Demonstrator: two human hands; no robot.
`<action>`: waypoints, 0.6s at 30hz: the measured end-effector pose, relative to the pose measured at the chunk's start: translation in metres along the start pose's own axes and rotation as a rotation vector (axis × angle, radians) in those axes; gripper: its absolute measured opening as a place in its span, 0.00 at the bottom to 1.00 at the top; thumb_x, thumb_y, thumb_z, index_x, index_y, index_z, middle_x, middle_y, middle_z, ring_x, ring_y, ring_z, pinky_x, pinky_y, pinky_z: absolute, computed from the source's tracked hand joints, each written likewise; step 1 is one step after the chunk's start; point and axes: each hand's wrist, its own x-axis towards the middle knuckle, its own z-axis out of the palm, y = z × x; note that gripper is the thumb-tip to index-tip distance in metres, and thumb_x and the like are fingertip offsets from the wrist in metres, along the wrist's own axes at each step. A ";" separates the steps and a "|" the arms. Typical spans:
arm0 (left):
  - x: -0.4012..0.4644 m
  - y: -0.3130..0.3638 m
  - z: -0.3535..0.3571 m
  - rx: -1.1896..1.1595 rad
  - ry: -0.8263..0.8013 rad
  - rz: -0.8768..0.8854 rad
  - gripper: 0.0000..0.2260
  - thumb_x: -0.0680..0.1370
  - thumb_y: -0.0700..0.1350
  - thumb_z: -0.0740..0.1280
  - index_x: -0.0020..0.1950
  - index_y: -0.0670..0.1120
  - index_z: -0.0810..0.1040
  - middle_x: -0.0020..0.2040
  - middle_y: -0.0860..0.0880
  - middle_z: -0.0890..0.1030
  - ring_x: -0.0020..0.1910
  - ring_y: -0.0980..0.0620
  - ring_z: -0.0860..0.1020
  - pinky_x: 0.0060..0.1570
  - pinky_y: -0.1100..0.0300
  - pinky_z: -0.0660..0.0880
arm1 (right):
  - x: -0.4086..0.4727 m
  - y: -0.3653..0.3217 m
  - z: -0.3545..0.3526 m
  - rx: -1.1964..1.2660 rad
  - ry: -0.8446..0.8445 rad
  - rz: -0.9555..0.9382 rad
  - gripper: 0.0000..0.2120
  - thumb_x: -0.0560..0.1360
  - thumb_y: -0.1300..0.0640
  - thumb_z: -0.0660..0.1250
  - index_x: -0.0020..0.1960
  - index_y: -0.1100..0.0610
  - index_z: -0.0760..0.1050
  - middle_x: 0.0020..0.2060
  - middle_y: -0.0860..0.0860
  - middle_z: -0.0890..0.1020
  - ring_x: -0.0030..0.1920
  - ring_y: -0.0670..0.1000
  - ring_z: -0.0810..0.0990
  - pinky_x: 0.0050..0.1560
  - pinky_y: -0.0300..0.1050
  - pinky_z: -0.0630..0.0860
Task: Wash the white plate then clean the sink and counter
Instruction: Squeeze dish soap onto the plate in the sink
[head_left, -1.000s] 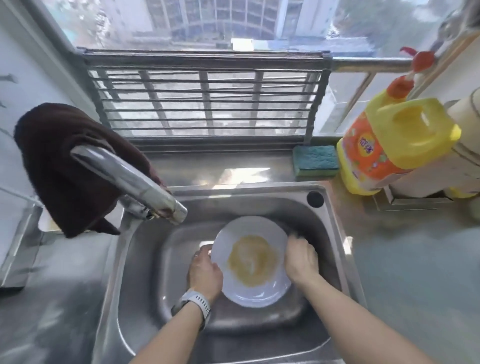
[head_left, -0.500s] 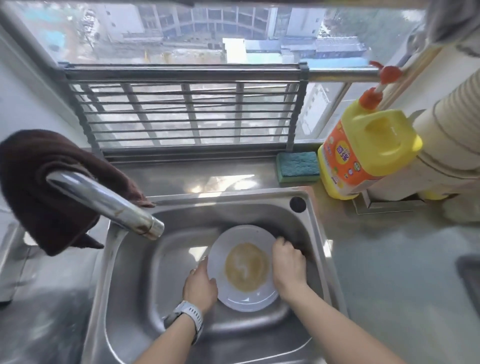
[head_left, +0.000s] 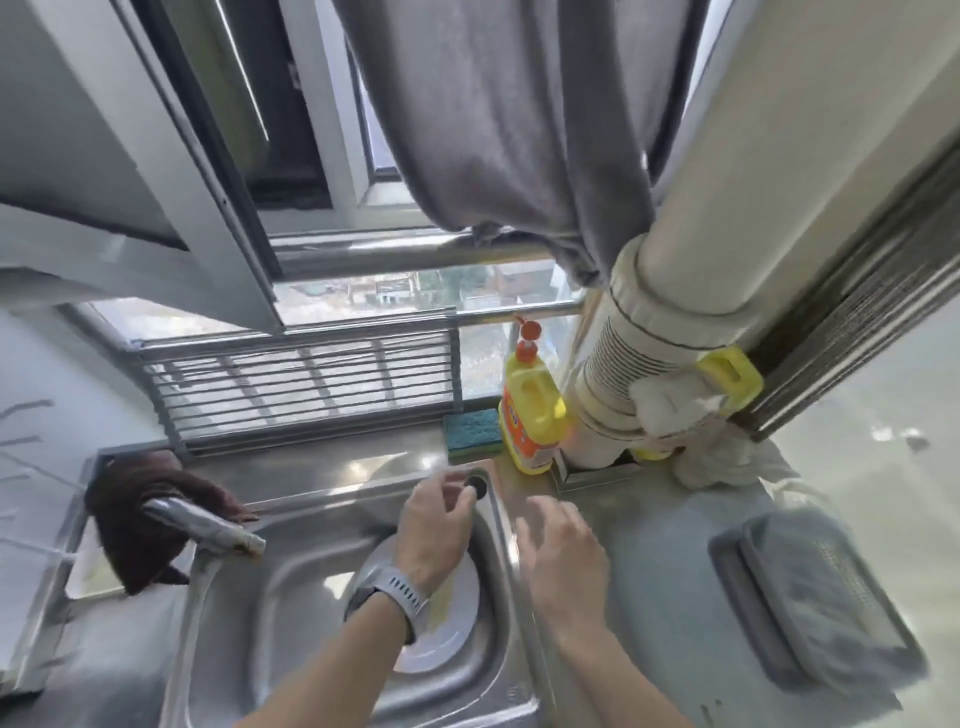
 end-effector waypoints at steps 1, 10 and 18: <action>0.003 0.023 0.002 -0.027 -0.008 0.019 0.09 0.81 0.47 0.67 0.60 0.48 0.81 0.50 0.53 0.84 0.49 0.56 0.82 0.50 0.61 0.79 | 0.002 0.003 -0.013 0.017 0.000 0.029 0.10 0.76 0.51 0.69 0.56 0.48 0.79 0.49 0.48 0.81 0.49 0.52 0.82 0.47 0.49 0.77; 0.058 0.135 0.053 -0.133 -0.047 -0.117 0.22 0.76 0.55 0.73 0.66 0.46 0.76 0.58 0.50 0.83 0.54 0.51 0.82 0.58 0.51 0.81 | -0.018 0.047 -0.063 0.103 -0.072 0.216 0.12 0.76 0.46 0.68 0.59 0.39 0.76 0.49 0.39 0.78 0.46 0.39 0.80 0.51 0.42 0.77; 0.048 0.130 0.056 -0.138 -0.052 -0.193 0.13 0.76 0.44 0.74 0.59 0.44 0.82 0.49 0.52 0.83 0.51 0.52 0.82 0.54 0.55 0.82 | 0.029 0.021 -0.101 0.434 -0.034 0.089 0.10 0.77 0.47 0.69 0.57 0.43 0.78 0.47 0.37 0.82 0.45 0.36 0.81 0.46 0.32 0.77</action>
